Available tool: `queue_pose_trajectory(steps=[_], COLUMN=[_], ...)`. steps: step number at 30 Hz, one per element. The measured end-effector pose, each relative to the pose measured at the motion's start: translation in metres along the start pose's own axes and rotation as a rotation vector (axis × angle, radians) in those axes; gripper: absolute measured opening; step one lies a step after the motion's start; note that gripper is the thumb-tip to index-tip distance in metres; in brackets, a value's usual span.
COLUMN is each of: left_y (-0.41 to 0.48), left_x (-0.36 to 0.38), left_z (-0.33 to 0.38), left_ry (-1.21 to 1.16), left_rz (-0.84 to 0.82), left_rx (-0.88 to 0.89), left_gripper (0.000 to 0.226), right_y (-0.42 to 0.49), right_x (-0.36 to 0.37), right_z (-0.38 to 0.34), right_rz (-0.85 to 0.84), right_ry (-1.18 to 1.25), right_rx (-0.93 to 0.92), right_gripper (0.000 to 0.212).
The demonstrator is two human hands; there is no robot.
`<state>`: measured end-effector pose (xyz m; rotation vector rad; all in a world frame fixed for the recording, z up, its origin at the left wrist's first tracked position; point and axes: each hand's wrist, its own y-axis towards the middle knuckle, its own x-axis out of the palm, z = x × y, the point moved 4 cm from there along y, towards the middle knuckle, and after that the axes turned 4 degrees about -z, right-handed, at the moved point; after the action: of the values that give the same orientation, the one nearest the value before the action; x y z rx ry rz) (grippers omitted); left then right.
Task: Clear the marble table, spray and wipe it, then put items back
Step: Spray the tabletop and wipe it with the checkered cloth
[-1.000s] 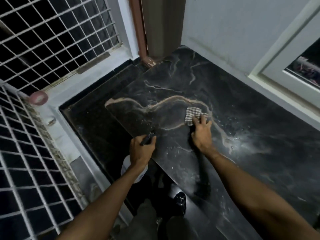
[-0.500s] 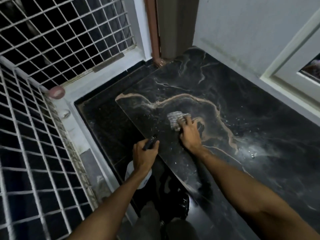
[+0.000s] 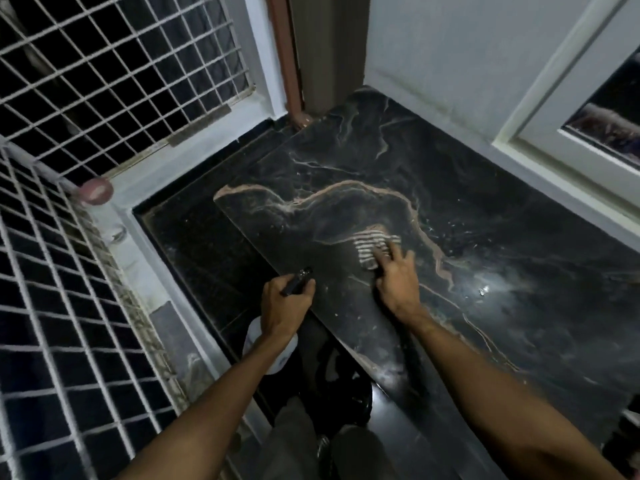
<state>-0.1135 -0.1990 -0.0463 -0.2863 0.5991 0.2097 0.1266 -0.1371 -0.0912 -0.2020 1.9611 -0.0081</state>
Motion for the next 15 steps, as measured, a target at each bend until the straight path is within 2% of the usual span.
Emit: queue_pose_trajectory(steps=[2, 3, 4, 7, 8, 9, 12, 13, 15], left_y=[-0.006, -0.008, -0.009, -0.013, -0.012, -0.011, -0.003, 0.000, 0.001], left_x=[0.014, 0.020, 0.027, 0.047, 0.053, 0.058, 0.068, 0.070, 0.070], left_z=[0.019, 0.026, 0.033, 0.047, 0.051, 0.055, 0.062, 0.063, 0.065], left_ry=[0.010, 0.012, 0.022, 0.087, 0.095, 0.096, 0.137, 0.149, 0.184], left_rz=[-0.064, -0.091, -0.117, -0.187, -0.213, -0.235, -0.300, -0.327, -0.377], left_rx=[0.034, 0.056, 0.086, 0.152, 0.164, 0.167, 0.178, 0.183, 0.218], left_gripper=[0.025, 0.024, 0.025, 0.031, 0.033, 0.034, 0.028, 0.025, 0.022], right_y=[-0.018, -0.026, -0.034, -0.058, -0.063, -0.067, -0.078, -0.080, -0.089], right_x=[-0.017, -0.021, -0.021, -0.015, -0.016, -0.017, -0.019, -0.017, -0.010], right_z=[0.044, 0.051, 0.050, 0.035, 0.038, 0.048, 0.063, 0.057, 0.045], right_rz=[0.100, 0.116, 0.101, -0.035, -0.035, -0.005, 0.131, 0.141, 0.113], right_ry=[0.108, 0.115, 0.086, -0.001, -0.009, 0.020, 0.155, 0.150, 0.087], right_rx=[0.322, 0.382, 0.356, 0.041, 0.007, 0.066, 0.436, 0.440, 0.325], right_gripper=[0.065, 0.065, 0.065, 0.074, 0.073, 0.070, 0.064, 0.066, 0.072])
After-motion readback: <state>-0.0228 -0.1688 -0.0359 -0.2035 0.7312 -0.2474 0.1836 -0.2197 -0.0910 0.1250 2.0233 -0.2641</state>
